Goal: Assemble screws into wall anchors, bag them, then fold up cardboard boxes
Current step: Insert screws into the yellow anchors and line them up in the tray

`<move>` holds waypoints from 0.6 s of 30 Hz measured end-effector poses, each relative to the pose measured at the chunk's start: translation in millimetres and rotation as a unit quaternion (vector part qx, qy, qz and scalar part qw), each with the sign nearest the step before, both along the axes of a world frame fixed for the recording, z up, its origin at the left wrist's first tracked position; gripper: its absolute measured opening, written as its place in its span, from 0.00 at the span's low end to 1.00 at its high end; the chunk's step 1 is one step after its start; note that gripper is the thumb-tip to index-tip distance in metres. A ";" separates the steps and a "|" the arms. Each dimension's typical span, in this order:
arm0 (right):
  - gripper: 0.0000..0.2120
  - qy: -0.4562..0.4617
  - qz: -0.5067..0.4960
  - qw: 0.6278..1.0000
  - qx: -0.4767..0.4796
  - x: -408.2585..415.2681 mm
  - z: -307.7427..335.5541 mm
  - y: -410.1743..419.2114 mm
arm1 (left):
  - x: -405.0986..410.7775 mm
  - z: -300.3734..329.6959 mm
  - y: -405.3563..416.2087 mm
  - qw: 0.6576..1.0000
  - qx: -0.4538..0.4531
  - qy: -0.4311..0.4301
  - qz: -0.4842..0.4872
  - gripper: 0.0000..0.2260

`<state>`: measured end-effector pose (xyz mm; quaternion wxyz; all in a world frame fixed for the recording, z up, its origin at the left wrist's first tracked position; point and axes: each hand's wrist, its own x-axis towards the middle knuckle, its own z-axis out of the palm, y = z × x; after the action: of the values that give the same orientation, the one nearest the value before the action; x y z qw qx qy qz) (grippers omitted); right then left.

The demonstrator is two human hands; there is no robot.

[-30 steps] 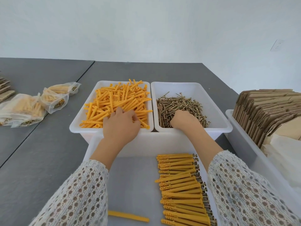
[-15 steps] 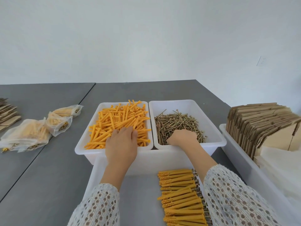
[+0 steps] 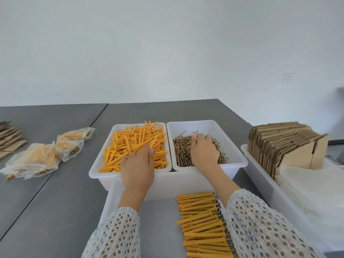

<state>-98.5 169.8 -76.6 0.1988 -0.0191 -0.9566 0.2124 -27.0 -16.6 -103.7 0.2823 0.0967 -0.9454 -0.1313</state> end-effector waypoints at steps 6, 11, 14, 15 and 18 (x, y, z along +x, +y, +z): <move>0.19 0.012 0.072 0.896 -0.437 27.7 6.8 2.7 | 1.0 0.4 -0.5 1.000 -0.013 0.002 -0.002 0.21; 0.10 -0.155 0.204 0.717 -0.649 66.3 26.0 19.1 | 0.1 7.1 1.9 0.999 0.017 0.007 -0.042 0.14; 0.05 -0.163 0.260 0.673 -0.673 83.7 37.0 29.7 | 4.6 25.3 10.1 0.991 0.040 0.028 -0.121 0.13; 0.04 -0.160 0.271 0.666 -0.676 88.6 40.8 32.0 | 8.9 34.5 14.5 0.986 0.057 0.037 -0.153 0.13; 0.07 -0.145 0.293 0.674 -0.662 104.5 49.9 35.7 | 29.1 60.4 28.1 0.974 0.102 0.048 -0.195 0.17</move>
<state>6.0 205.5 -26.6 -0.0800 0.1054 -0.5391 0.8318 2.2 11.5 -43.2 0.2855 -0.0678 -0.9129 -0.2837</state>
